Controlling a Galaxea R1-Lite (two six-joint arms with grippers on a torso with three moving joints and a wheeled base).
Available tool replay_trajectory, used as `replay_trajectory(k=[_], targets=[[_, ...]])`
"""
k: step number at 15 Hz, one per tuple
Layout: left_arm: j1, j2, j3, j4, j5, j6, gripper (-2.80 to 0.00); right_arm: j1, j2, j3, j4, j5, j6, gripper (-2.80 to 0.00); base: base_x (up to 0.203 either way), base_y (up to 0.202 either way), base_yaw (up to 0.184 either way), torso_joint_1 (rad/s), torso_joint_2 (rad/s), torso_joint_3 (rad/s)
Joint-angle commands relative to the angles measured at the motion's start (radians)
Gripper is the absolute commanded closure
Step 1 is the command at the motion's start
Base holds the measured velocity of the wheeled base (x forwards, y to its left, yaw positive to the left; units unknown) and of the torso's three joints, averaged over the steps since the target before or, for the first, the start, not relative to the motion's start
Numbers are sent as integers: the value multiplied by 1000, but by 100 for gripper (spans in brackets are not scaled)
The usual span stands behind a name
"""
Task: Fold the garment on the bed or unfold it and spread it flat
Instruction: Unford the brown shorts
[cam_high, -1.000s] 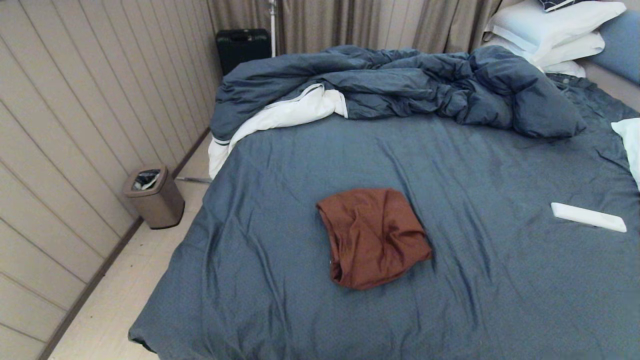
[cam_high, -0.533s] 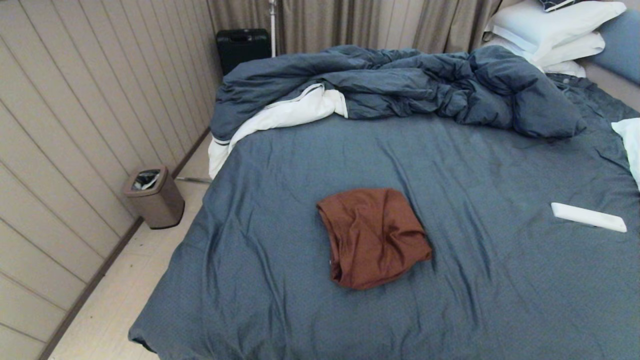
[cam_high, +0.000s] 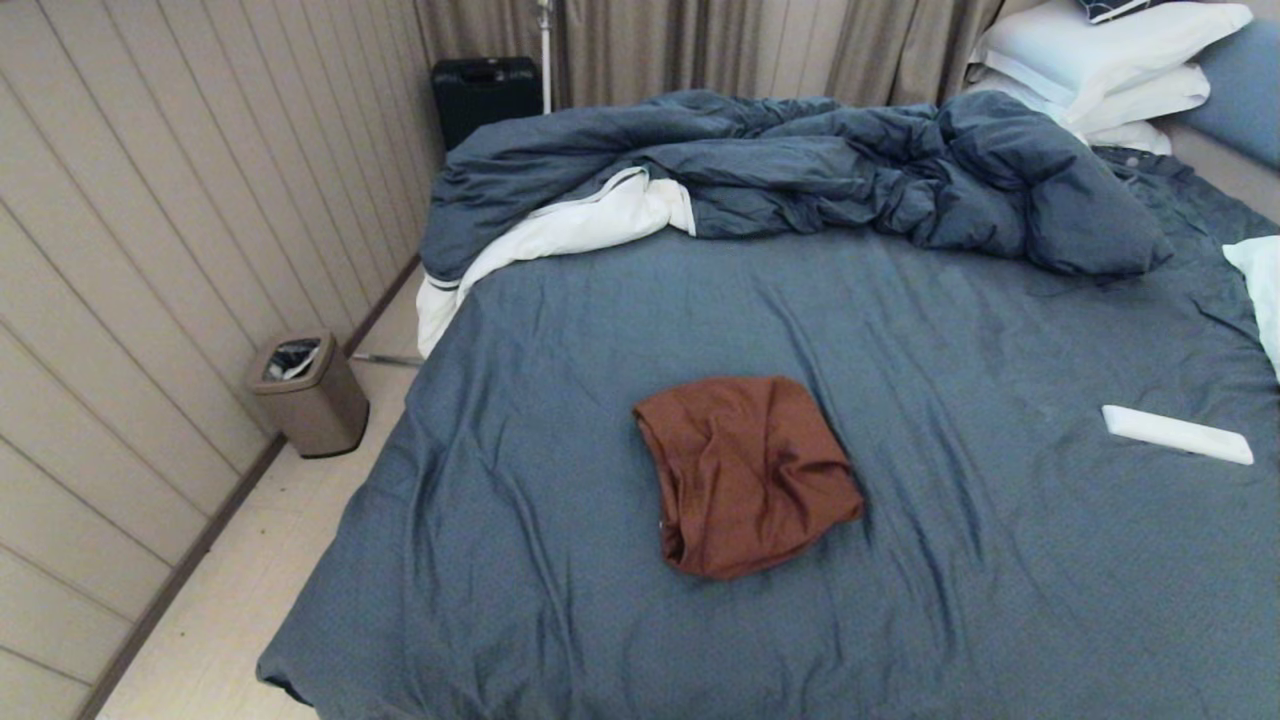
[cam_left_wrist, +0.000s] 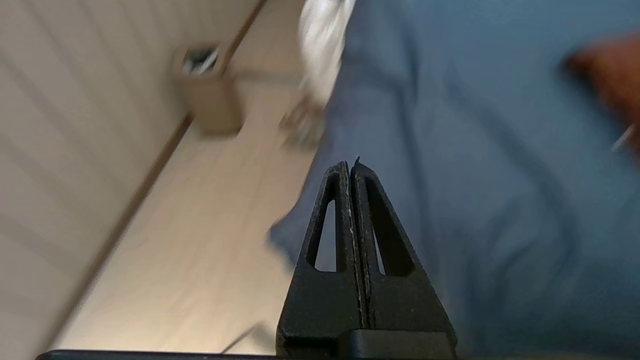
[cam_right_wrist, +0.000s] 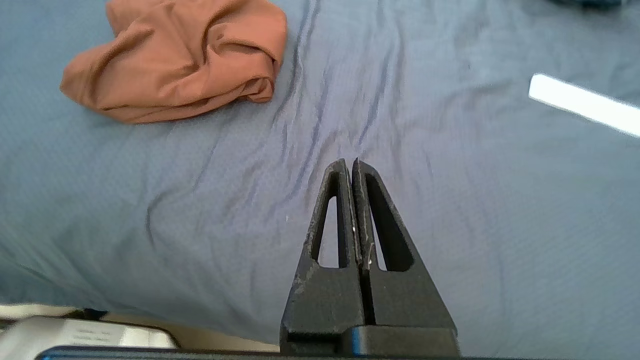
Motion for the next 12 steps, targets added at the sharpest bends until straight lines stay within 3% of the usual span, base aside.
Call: replay_trajectory(k=[1,3,6,9,12], targets=[[0,3,34,-78,-7,-49,0,0,-21,3,38,-7,40,0,0,0,0,0,0,0],[0,4,59,-144,-21,-22,0,0,-23,3,42,-13,63,0,0,0,0,0,0,0],[0,2,43,1,-68,9,0,0,-20,3,25,-13,61,0,0,0,0,0,0,0],[0,4,70,-96,-54,-15,0,0,-21,3,45,-11,107,0,0,0,0,0,0,0],[0,3,71,-96,-52,-23,0,1,-21,3,45,-14,114,0,0,0,0,0,0,0]])
